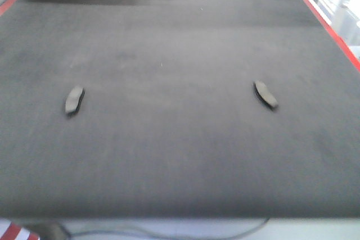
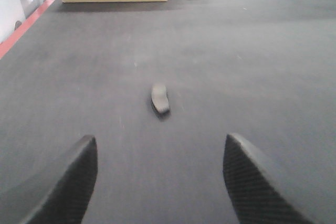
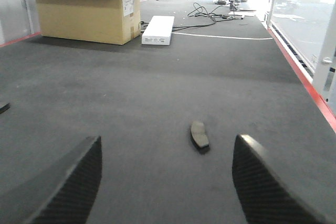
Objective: Move and align brake pads A on conveyor
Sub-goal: 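Back the base away from the conveyor and turn toward the aisle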
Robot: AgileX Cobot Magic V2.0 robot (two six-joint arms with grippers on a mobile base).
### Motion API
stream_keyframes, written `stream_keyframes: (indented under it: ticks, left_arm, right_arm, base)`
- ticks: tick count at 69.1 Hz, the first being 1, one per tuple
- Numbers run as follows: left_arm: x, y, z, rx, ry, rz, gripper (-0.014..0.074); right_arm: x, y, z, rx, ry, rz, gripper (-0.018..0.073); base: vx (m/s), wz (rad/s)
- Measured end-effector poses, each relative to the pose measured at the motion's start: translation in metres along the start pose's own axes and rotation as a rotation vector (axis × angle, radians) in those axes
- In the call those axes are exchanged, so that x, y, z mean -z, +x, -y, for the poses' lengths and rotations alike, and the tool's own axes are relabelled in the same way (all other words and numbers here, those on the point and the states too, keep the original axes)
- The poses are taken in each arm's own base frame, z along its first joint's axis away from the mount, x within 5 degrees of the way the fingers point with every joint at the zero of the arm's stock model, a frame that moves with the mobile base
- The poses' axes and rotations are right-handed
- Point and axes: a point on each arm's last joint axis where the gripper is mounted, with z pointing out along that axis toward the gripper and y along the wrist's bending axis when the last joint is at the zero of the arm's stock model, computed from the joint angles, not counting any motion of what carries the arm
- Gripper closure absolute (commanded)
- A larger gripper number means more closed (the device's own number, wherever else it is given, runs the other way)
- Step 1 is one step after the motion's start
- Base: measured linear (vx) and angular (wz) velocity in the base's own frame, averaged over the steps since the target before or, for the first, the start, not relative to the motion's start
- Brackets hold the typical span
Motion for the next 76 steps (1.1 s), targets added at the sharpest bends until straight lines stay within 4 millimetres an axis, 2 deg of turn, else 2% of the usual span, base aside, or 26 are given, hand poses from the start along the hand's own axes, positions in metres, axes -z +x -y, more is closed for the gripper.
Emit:
stream_keyframes:
  ticks: [49,76]
  left_arm:
    - [0.0000,0.0000,0.0000,0.000,0.000,0.000,0.0115]
    - [0.0000,0.0001,0.0000,0.000,0.000,-0.001,0.0115]
  right_arm:
    - [0.0000,0.0000,-0.0001,-0.003,-0.001,0.000,0.0063]
    - [0.0000,0.0000,-0.0001,-0.003,-0.001,0.000,0.0063]
  base:
    - [-0.44,0.01]
    - [-0.27,-0.04]
